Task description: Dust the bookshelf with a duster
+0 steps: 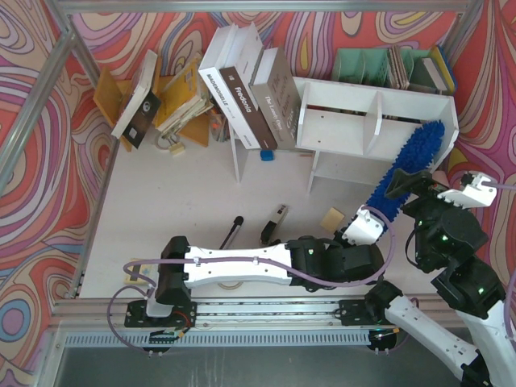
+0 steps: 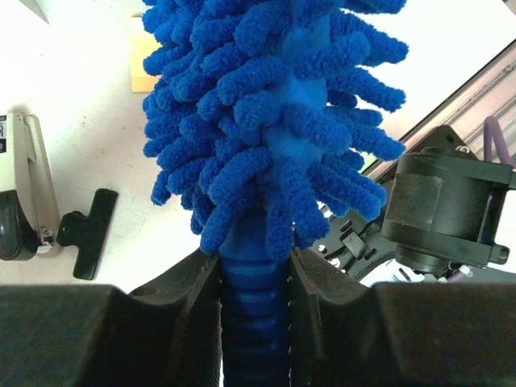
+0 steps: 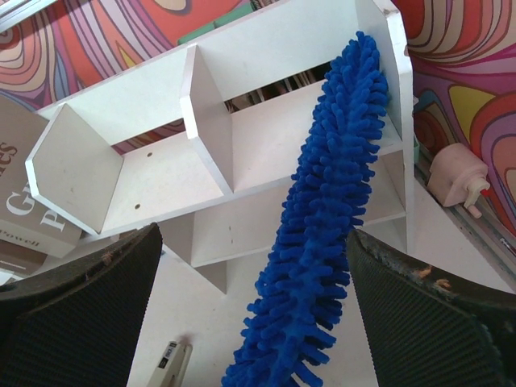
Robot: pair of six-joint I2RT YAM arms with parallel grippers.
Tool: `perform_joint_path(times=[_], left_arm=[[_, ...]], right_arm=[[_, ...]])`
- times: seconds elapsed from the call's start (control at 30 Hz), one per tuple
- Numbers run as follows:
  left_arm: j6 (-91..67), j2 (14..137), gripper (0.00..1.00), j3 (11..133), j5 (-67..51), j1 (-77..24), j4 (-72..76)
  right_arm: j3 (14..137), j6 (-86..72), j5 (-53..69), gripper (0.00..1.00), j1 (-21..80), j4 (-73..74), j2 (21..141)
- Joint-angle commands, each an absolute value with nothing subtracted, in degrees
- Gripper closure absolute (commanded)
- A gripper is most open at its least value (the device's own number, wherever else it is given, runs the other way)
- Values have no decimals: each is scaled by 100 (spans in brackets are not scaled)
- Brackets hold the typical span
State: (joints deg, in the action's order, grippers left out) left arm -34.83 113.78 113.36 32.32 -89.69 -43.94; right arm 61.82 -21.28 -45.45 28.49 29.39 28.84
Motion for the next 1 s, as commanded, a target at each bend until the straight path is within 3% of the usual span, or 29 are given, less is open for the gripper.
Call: perform_joint_path(times=[0.0, 0.57, 0.97], left_arm=[[-3216, 10902, 100, 10833, 3077, -8970, -3672], [-3564, 10296, 100, 10010, 3206, -9373, -3987], [-3407, 10388, 100, 10146, 3575, -9176, -3704]], right_arm=[[6311, -2148, -4723, 16, 2838, 2812, 2802], [6372, -2036, -4851, 16, 2835, 2595, 2856], [6407, -2190, -4825, 16, 2835, 2693, 2871]])
